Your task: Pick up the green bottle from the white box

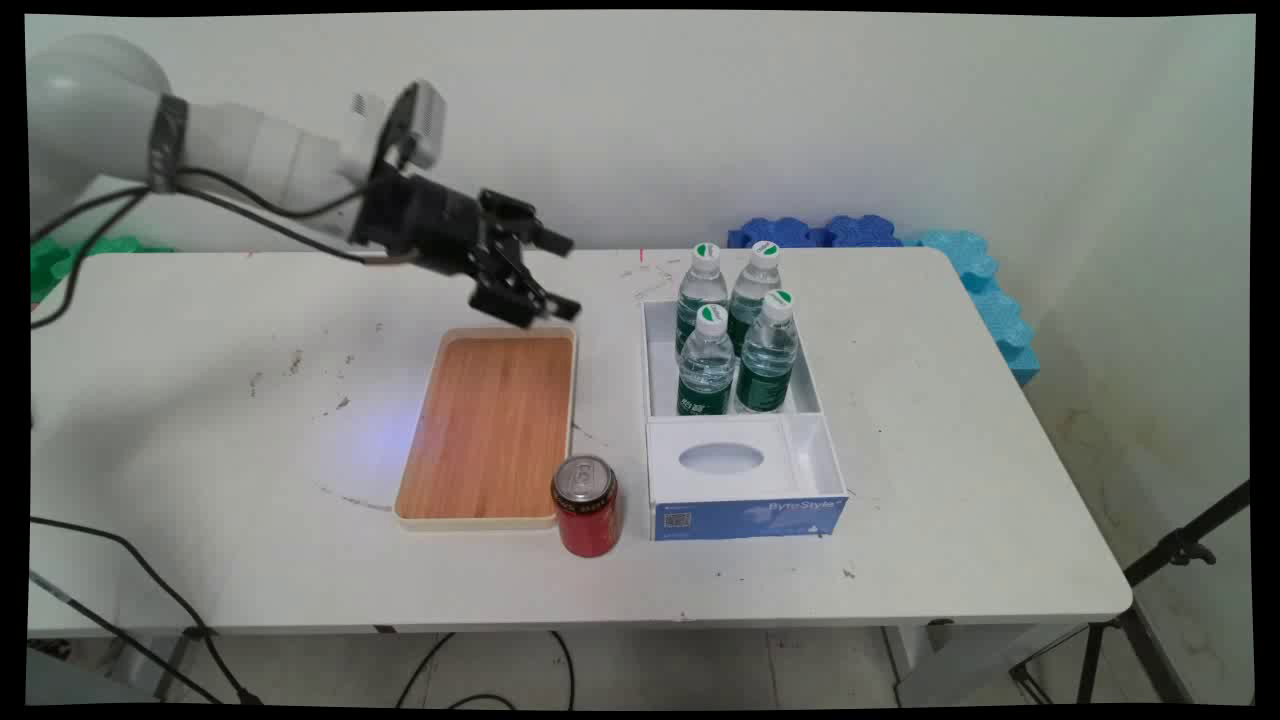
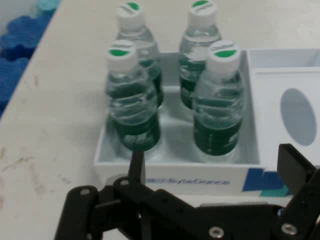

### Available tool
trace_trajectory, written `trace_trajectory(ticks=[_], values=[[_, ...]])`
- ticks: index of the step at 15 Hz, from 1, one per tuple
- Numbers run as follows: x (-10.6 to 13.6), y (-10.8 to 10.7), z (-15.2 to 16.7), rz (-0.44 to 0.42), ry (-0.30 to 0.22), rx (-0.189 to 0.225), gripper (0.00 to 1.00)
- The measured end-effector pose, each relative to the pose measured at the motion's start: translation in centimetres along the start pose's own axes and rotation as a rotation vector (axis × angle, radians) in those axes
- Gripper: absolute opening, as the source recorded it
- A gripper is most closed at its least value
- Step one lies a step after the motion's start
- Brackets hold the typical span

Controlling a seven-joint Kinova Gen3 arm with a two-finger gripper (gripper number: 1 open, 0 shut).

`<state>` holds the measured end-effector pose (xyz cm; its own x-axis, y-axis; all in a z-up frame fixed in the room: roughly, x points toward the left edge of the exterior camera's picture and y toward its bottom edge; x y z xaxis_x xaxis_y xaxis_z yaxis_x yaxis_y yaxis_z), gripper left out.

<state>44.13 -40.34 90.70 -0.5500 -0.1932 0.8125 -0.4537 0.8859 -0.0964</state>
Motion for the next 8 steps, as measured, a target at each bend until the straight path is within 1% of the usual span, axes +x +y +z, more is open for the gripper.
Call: trace_trajectory(ticks=[5,8], values=[[0.4,4.0,4.3,-0.017,-0.049,-0.025,1.00],[0.5,5.1,6.9,-0.032,-0.070,-0.025,1.00]])
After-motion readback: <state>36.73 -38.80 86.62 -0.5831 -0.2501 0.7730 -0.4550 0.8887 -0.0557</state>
